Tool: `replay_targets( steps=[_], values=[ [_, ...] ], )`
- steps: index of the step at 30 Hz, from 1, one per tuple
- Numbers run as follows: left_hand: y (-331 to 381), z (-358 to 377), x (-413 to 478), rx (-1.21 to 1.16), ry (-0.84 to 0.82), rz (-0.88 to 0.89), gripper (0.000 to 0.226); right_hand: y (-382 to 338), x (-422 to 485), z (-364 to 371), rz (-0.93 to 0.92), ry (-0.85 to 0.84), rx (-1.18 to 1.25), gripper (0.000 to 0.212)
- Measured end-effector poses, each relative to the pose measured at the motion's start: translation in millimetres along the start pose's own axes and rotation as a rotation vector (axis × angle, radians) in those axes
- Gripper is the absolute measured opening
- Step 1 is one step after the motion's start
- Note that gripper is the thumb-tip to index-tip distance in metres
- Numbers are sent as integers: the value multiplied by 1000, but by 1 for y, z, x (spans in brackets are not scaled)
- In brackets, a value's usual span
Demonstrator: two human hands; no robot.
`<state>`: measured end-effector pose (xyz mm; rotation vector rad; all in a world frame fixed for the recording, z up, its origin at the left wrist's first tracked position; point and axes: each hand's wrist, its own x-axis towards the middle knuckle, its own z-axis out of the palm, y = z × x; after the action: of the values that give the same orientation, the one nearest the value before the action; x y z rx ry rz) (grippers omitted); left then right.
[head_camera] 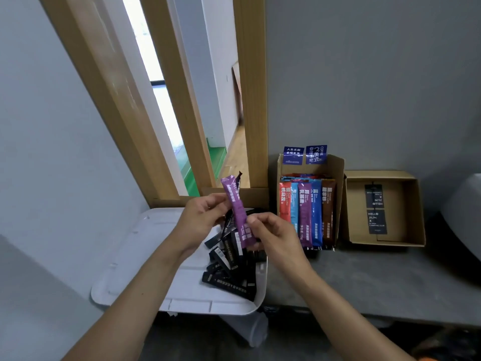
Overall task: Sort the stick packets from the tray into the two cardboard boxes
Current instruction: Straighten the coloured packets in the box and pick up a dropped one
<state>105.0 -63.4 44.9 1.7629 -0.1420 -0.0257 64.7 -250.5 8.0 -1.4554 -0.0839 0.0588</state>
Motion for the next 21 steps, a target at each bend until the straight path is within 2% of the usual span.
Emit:
replay_targets(
  steps=[2,5,8,10,13,18,21],
  values=[
    [-1,15,1,-92,-16,-18,22,-6,-2,-7,24,-21,48,17],
    [5,34,3,-323,-18,-71,20,-9,-7,-20,28,39,152,20],
    [19,45,6,-564,-30,-88,41,-7,-14,-36,29,85,186,22],
    [30,51,8,-471,-20,-52,44,-7,-20,-44,21,113,166,22],
    [41,62,13,-169,2,82,31,-6,-25,-53,4,143,174,25],
    [53,73,28,-28,88,178,26,-3,-33,-68,-10,173,155,35],
    [57,82,29,47,97,231,18,0,-36,-76,-1,211,174,34]
  ],
)
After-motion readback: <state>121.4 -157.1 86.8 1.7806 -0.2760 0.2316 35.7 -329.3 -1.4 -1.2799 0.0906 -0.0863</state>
